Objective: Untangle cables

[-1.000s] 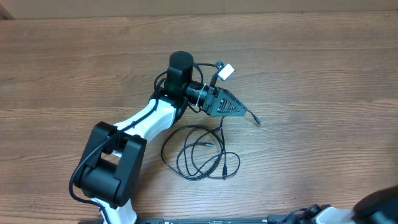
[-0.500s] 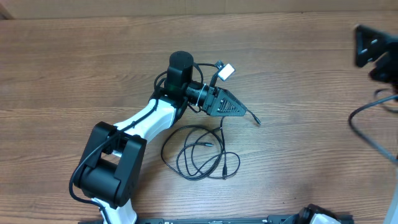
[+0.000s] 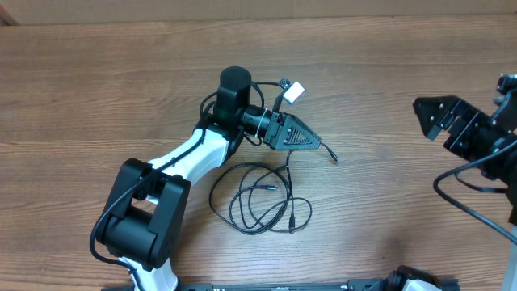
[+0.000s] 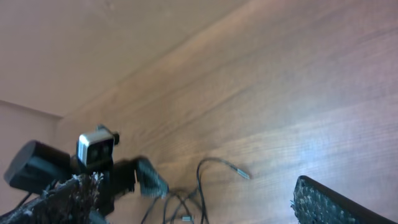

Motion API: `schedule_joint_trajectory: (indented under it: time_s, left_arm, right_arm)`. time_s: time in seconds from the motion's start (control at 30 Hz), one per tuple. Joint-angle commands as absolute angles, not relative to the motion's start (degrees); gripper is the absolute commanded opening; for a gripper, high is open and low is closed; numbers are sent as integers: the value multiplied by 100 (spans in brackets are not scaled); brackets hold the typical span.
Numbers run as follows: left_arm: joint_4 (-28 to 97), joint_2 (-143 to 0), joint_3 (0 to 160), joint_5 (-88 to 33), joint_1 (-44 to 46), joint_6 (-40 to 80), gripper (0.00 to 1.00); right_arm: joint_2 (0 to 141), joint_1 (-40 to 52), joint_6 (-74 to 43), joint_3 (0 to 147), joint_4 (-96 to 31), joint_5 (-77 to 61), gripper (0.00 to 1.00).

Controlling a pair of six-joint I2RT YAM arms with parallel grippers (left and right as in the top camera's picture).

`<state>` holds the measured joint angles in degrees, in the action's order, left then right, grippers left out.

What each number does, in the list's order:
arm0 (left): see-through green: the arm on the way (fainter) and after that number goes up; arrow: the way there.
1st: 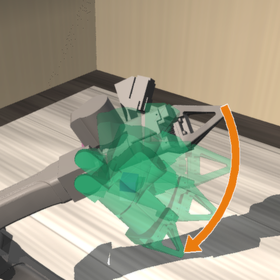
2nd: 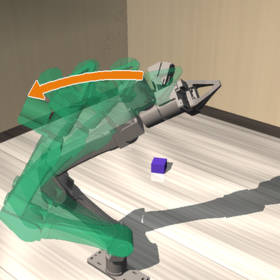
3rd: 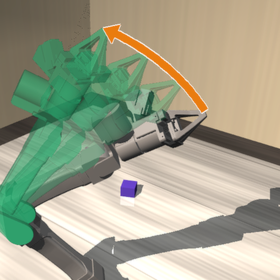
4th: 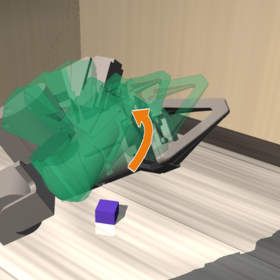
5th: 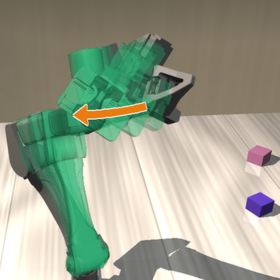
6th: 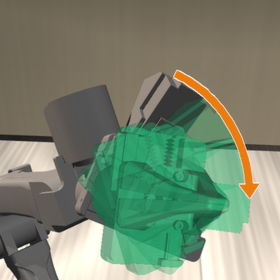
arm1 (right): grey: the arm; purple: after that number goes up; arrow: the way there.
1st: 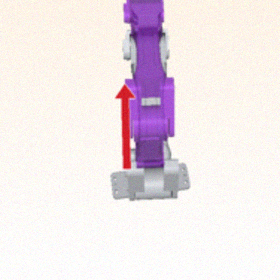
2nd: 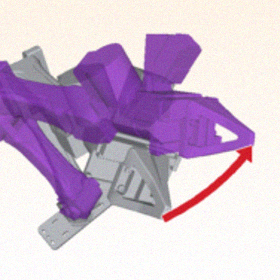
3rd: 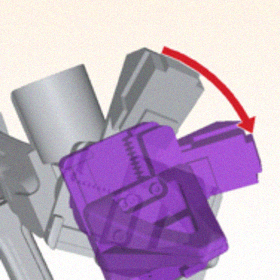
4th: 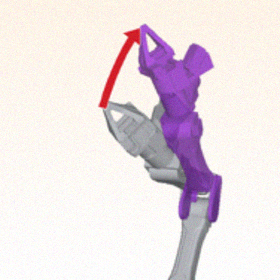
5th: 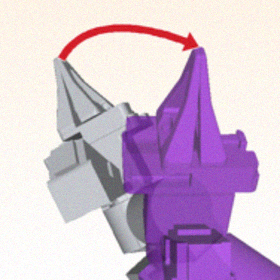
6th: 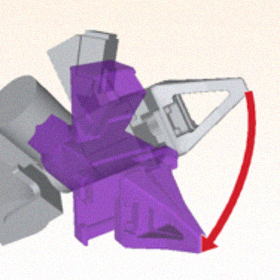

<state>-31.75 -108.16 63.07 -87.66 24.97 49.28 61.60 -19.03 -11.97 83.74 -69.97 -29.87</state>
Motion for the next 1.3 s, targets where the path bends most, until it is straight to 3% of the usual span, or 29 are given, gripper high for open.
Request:
schedule_joint_trajectory:
  time_s: [0.0,0.13,0.3,0.4,0.67,1.1,1.27]
  left_arm:
    - [-3553,-10875,6381,-8661,2353,4770,100]
    - [-5231,-10875,6427,-9056,1750,5384,100]
    - [-8029,-10873,6469,-9067,443,7957,100]
    - [-9070,-10866,6469,-9065,-410,9157,100]
    - [-9091,-10525,6466,-9065,-1796,10033,100]
    - [-8932,-7988,6469,-9065,-1841,10029,100]
    - [-7616,-7891,6884,-9015,-1841,9553,100]
  right_arm:
    - [5948,-1874,-1173,8503,-7205,-2961,100]
    - [5780,-1874,-1105,8503,-7655,-2961,100]
    - [5511,-1874,-891,8503,-8053,-2963,100]
    - [5349,-1872,-891,8503,-8259,-2963,100]
    - [5205,-1870,-893,8503,-8431,-2965,100]
    - [5205,-1870,-891,8503,-8617,-2965,100]
    - [5205,-1870,-843,8503,-8624,-2961,100]
